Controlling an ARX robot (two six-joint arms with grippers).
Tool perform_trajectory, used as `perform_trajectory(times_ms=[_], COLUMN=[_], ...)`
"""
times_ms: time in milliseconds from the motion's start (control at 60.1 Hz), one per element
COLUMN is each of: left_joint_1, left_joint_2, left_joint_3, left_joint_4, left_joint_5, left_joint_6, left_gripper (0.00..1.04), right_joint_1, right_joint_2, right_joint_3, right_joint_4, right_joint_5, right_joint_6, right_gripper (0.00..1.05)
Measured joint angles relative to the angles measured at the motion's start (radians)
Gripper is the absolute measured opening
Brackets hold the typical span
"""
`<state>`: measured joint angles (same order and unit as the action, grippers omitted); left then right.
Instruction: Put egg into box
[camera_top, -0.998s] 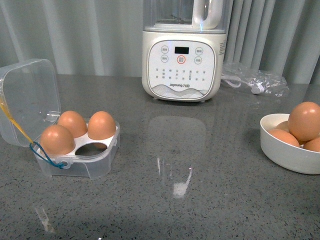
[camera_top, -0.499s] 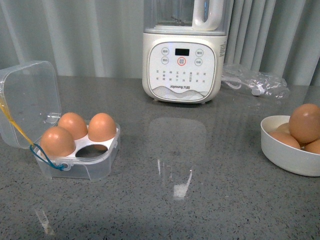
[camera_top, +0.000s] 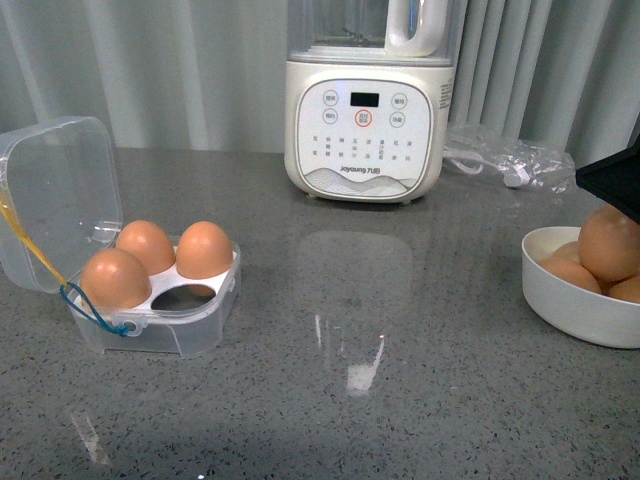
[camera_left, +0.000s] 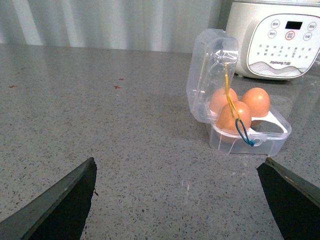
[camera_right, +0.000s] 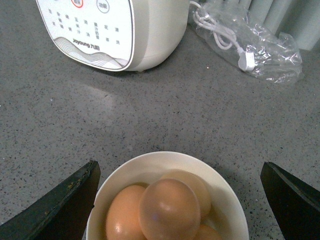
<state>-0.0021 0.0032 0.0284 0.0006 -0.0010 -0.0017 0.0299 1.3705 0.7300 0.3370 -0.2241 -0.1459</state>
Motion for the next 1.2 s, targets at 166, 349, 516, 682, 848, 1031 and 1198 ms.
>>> perform_trajectory(times_ms=[166, 349, 516, 682, 848, 1031, 1198], left_joint_1=[0.0, 0.0, 0.0, 0.0, 0.0, 0.0, 0.0], left_joint_2=[0.0, 0.0, 0.0, 0.0, 0.0, 0.0, 0.0], left_joint_3=[0.0, 0.0, 0.0, 0.0, 0.0, 0.0, 0.0], left_joint_4=[0.0, 0.0, 0.0, 0.0, 0.0, 0.0, 0.0], left_joint_5=[0.0, 0.0, 0.0, 0.0, 0.0, 0.0, 0.0], left_joint_6=[0.0, 0.0, 0.0, 0.0, 0.0, 0.0, 0.0], left_gripper=[0.98, 0.98, 0.98, 0.98, 0.98, 0.98, 0.98], right_joint_1=[-0.006, -0.008, -0.009, -0.009, -0.009, -0.006, -0.006], right_joint_2=[0.058, 0.113, 0.166, 0.177, 0.178, 0.179, 0.168], right_joint_3=[-0.008, -0.011, -0.019, -0.024, -0.024, -0.024, -0.024], right_joint_4=[0.066, 0.105, 0.14, 0.148, 0.153, 0.154, 0.146], right_joint_5=[0.005, 0.0, -0.001, -0.003, -0.002, 0.0, 0.001], right_joint_6=[0.019, 0.034, 0.042, 0.045, 0.047, 0.047, 0.045], right_gripper=[0.98, 0.98, 0.98, 0.98, 0.81, 0.52, 0.43])
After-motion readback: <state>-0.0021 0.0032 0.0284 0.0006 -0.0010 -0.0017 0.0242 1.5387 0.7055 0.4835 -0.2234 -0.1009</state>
